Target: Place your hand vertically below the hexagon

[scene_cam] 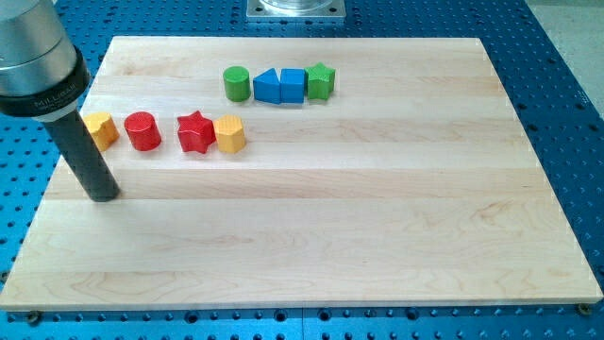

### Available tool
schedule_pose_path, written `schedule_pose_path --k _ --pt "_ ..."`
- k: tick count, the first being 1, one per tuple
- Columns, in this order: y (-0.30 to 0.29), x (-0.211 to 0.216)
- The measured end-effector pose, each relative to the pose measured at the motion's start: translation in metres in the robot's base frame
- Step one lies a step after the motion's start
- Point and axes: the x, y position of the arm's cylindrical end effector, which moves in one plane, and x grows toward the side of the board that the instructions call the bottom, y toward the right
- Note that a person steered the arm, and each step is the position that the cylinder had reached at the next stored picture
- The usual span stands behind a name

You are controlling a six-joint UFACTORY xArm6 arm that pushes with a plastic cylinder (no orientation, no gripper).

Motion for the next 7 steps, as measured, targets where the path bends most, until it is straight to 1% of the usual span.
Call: schedule_pose_path --k 3,6,7 --pt "-0.005 0.008" --pt "-0.004 0.042" --pt "-0.001 0.043"
